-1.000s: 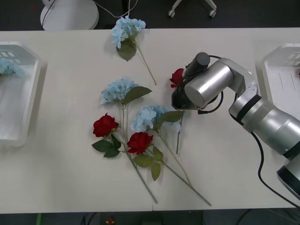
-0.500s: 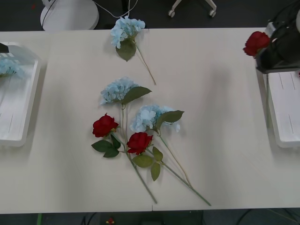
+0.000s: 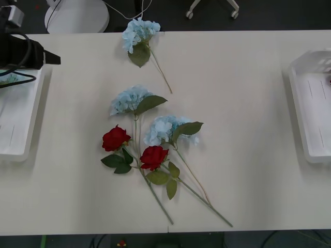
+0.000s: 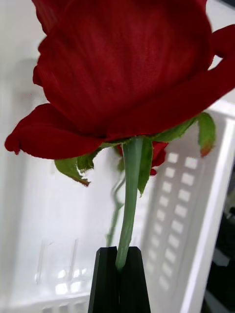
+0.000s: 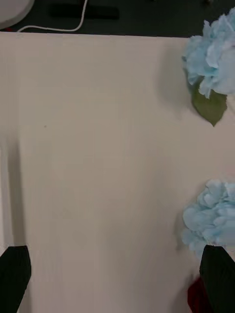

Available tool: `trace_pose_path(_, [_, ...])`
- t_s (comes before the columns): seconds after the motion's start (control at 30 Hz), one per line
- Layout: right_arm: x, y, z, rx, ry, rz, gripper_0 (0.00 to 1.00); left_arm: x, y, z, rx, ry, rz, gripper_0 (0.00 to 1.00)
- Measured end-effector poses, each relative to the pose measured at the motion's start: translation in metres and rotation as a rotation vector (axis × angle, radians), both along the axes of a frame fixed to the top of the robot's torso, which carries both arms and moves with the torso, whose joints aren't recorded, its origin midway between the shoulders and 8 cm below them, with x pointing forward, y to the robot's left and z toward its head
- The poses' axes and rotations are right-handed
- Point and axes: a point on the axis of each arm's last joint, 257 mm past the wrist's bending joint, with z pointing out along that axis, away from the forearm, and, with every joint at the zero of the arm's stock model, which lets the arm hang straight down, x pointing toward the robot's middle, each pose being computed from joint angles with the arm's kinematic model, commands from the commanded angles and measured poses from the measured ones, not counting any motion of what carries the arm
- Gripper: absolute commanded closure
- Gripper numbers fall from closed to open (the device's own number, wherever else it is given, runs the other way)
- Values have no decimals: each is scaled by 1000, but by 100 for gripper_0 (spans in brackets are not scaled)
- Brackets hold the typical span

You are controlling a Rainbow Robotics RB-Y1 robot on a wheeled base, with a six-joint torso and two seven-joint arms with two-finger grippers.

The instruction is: Put the red flowers into the right box and the blue flowers into the left box

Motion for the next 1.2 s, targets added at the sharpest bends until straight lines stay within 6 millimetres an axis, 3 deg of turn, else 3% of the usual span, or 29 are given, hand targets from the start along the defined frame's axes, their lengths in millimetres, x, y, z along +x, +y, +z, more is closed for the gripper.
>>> trace_pose_path(0.17, [8, -36, -12, -95, -59, -24, 100, -20, -52, -10, 108, 45, -61, 0])
trace_pose_path(0.33, [5, -56, -36, -162, -56, -35, 100, -55, -99, -18, -18, 127, 68, 0])
trace_pose_path(0.53, [-9, -71, -73, -191, -33, -32, 100, -107, -118, -39, -117, 182, 190, 0])
trace_pose_path(0.73, [-16, -72, -99, -228, -4, -16, 100, -151, -127, -86, -126, 272, 224, 0])
trace_pose_path(0.77, [-16, -71, -101, -226, -3, -15, 98, -156, -130, -95, -155, 299, 262, 0])
trace_pose_path(0.83, [-16, -69, -102, -223, -3, -12, 80, -164, -137, -109, -229, 347, 353, 0])
trace_pose_path(0.9, [-16, -69, -102, -223, -3, -12, 69, -168, -145, -121, -292, 375, 433, 0])
trace_pose_path(0.97, [-15, -69, -102, -223, -4, -12, 45, -170, -153, -131, -314, 376, 463, 0])
trace_pose_path(1.03, [-14, -69, -101, -222, -10, -10, 33, -170, -161, -142, -300, 360, 450, 0])
trace_pose_path(1.1, [-13, -68, -101, -222, -14, -8, 27, -167, -166, -153, -279, 341, 444, 0])
trace_pose_path(1.2, [-12, -66, -100, -201, -25, -12, 25, -160, -173, -175, -258, 330, 442, 0])
